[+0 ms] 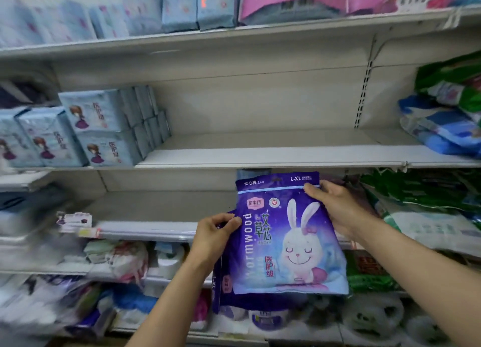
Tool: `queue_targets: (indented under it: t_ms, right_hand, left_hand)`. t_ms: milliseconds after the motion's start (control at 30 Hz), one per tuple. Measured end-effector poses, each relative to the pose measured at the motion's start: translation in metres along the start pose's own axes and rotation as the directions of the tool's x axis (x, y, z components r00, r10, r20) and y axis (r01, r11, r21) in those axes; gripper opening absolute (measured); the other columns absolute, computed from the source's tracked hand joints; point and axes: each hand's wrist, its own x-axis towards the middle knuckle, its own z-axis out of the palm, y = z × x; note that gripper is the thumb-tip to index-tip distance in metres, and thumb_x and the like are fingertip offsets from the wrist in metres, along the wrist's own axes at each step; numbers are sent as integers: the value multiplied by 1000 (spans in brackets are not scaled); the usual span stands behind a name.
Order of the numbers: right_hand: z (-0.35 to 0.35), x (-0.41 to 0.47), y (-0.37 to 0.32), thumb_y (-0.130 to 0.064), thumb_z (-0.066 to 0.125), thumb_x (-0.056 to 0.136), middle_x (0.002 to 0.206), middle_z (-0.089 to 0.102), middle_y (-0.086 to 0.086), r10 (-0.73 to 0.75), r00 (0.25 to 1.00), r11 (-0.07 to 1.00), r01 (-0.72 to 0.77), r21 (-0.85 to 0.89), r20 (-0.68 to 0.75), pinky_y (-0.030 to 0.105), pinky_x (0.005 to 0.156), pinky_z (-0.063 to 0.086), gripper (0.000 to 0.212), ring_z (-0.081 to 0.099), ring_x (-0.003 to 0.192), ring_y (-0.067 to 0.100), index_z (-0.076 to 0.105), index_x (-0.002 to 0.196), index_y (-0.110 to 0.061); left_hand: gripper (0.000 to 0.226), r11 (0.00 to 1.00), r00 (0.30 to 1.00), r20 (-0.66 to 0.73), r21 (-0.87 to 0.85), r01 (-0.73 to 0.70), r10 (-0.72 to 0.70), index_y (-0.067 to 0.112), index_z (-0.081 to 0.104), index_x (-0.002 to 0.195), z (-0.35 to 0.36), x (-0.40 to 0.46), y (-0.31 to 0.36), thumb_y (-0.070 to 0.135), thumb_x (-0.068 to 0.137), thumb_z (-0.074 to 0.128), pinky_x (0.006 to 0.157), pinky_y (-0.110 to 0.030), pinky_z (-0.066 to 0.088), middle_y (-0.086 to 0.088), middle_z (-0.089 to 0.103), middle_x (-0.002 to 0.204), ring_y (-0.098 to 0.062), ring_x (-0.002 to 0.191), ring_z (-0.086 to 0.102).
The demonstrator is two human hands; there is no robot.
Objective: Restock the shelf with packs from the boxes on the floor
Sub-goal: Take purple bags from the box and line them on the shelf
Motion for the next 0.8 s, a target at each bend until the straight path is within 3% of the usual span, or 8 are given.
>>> queue_targets:
  t_ms: [100, 167, 233, 300, 400, 533, 600, 800]
  right_hand:
    - [-1, 1, 0, -26, 77, 71, 90, 73, 17, 108, 977, 993, -97, -64, 186, 29, 64, 58, 45, 70, 73, 22, 63, 105, 0]
    - [-2, -1, 3, -34, 94, 49, 102, 72, 18, 223, 925, 970, -179, -166, 307, 30, 70, 59, 76, 71, 85, 27, 65, 109, 3]
    - [5, 0, 8, -34, 98, 32, 105, 72, 18, 296, 877, 944, -208, -257, 379, 30, 73, 59, 91, 71, 91, 30, 68, 109, 3]
    - [14, 4, 11, -25, 97, 42, 102, 72, 19, 285, 890, 939, -184, -291, 357, 30, 72, 59, 77, 70, 88, 30, 68, 107, 5]
    - [35, 14, 4, -8, 78, 65, 100, 72, 20, 213, 921, 947, -112, -302, 327, 29, 72, 59, 44, 70, 83, 29, 68, 106, 7]
    - [59, 27, -15, 3, 71, 77, 88, 74, 17, 156, 940, 968, -85, -236, 303, 25, 55, 56, 18, 71, 65, 23, 69, 95, 2]
    - [69, 37, -23, 4, 69, 78, 85, 75, 11, 88, 962, 980, -37, -196, 258, 24, 53, 56, 14, 71, 62, 19, 69, 91, -2]
    - [106, 79, -33, -1, 72, 79, 76, 74, -5, -58, 996, 997, 61, -43, 67, 23, 59, 59, 15, 70, 59, 11, 68, 92, -7]
  left_hand:
    - [10, 993, 993, -114, -109, -39, 26, 6, 74, 88, -11, 3, 5, 14, 91, 68, 63, -26, 56, -12, 76, 84, -19, 67, 69]
    - [9, 987, 982, -185, -152, -61, 33, 6, 73, 88, -18, 5, 8, 13, 91, 68, 60, -24, 55, -10, 76, 81, -17, 64, 68]
    - [8, 979, 969, -246, -187, -79, 31, 7, 73, 87, -29, 5, 13, 13, 91, 68, 59, -24, 55, -8, 75, 78, -16, 61, 67]
    - [9, 977, 964, -265, -193, -86, 32, 8, 73, 86, -36, 5, 18, 13, 91, 68, 61, -25, 56, -8, 75, 77, -16, 60, 68]
    - [15, 975, 954, -296, -191, -117, 56, 10, 74, 84, -49, 7, 29, 18, 93, 66, 65, -28, 56, -10, 76, 82, -17, 63, 68]
    - [17, 965, 938, -341, -218, -144, 63, 11, 75, 85, -77, 11, 48, 24, 92, 68, 65, -31, 54, -8, 75, 77, -19, 62, 65]
    - [7, 971, 922, -375, -172, -168, 93, 8, 75, 90, -97, 14, 57, 13, 86, 75, 65, -30, 55, -8, 73, 75, -18, 61, 63]
    - [16, 971, 900, -419, -135, -196, 123, 9, 72, 86, -157, 31, 77, -7, 80, 73, 54, -23, 56, -4, 69, 62, -14, 49, 61]
